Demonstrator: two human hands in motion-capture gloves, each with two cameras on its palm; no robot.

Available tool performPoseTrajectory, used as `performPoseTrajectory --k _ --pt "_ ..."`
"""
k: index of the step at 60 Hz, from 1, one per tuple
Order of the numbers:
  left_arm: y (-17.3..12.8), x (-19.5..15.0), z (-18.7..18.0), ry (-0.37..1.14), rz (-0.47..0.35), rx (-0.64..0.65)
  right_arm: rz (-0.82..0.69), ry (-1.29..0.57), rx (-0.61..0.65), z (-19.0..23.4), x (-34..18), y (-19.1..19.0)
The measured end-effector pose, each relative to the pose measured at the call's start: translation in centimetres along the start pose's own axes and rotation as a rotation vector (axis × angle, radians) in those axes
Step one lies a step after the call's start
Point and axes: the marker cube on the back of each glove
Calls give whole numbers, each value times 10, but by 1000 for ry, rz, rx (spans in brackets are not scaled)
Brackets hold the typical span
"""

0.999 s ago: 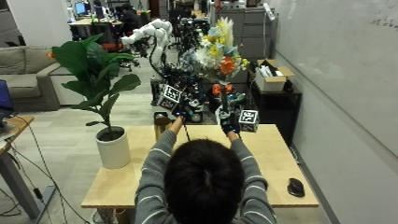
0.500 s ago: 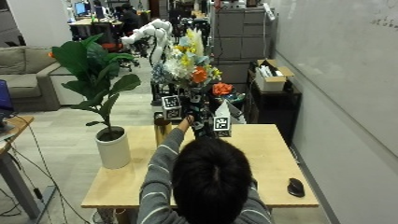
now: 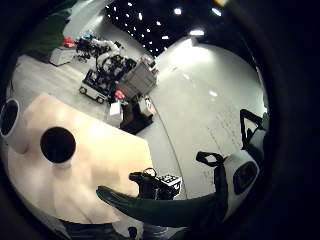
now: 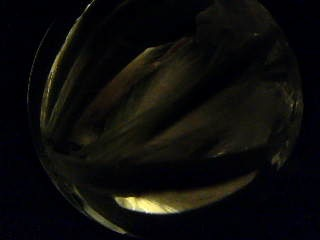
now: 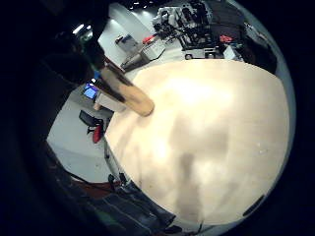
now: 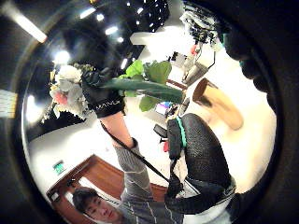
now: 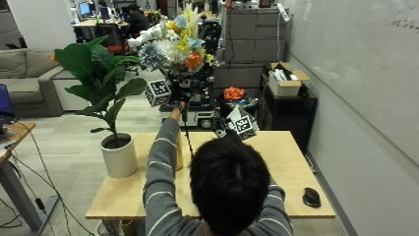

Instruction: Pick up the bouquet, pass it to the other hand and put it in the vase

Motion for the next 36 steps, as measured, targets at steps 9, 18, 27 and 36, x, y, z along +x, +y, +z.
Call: performPoseTrajectory --k 9,18,27,36 --pt "-39 -13 -21 -68 69 91 -49 -74 -7 -24 -4 14" --pt "-50 -38 -27 -95 45 106 -138 -127 -24 -31 4 12" --pt "-49 -35 -26 43 170 118 -121 -81 -17 -33 22 10" --pt "-40 -64 -39 -195 63 170 -122 -55 -11 -33 36 7"
